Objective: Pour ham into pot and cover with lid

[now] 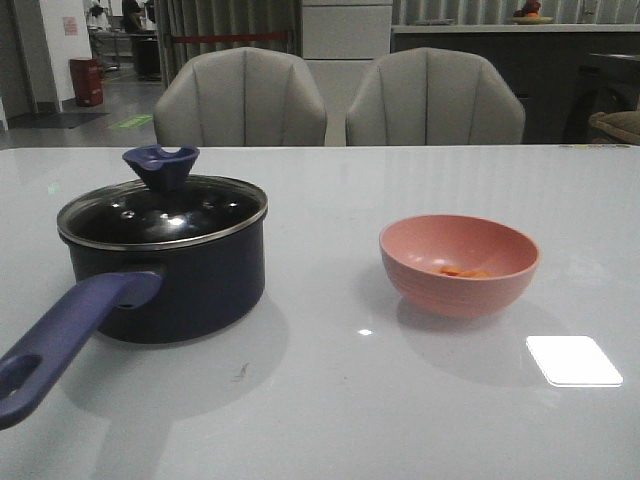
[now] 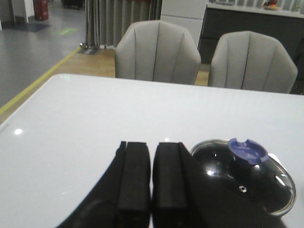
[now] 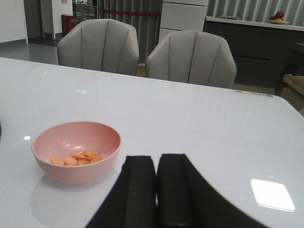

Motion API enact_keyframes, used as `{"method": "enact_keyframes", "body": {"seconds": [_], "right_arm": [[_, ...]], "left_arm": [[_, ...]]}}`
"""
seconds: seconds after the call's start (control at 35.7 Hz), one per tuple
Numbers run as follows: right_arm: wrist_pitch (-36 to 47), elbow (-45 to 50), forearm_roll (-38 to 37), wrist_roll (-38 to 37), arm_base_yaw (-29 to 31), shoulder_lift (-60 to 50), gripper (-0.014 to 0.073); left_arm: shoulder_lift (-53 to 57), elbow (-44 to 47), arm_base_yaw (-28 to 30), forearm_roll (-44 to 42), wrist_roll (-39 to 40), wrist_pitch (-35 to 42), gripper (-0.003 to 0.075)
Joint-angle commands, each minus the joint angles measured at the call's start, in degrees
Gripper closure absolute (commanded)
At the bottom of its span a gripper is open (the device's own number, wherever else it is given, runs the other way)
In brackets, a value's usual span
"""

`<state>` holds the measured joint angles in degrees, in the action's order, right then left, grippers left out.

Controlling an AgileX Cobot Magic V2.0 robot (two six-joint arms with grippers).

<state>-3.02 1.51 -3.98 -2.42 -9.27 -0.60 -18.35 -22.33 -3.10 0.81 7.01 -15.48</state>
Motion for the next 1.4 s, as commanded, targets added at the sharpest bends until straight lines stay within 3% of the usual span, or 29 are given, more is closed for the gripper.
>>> {"method": "enact_keyframes", "body": {"seconds": [0.0, 0.31, 0.62, 0.73, 1.09, 1.37], "right_arm": [[4.7, -0.2, -0.8, 0.2, 0.4, -1.1, 0.0434], [4.7, -0.2, -0.8, 0.2, 0.4, -1.1, 0.0434], [4.7, -0.2, -0.8, 0.2, 0.4, -1.1, 0.0434], [4.7, -0.2, -0.8, 0.2, 0.4, -1.1, 0.0434], [4.7, -0.2, -0.8, 0.2, 0.4, -1.1, 0.0434], [4.7, -0.2, -0.8, 0.2, 0.4, -1.1, 0.0434]], "left_arm": [[-2.7, -2.2, 0.0, 0.9, 0.2, 3.2, 0.0607], [-6.2, -2.2, 0.0, 2.6, 0.2, 2.3, 0.0571], [-11.6, -2.2, 0.0, 2.5, 0.2, 0.8, 0.0207], [-14.1, -3.6, 0.0, 1.3, 0.2, -0.8, 0.0140], [-28.6, -17.4, -0.4, 1.7, -0.5, -9.4, 0.0134], [-42.3, -29.0, -9.8, 1.7, -0.5, -11.9, 0.0134]]}}
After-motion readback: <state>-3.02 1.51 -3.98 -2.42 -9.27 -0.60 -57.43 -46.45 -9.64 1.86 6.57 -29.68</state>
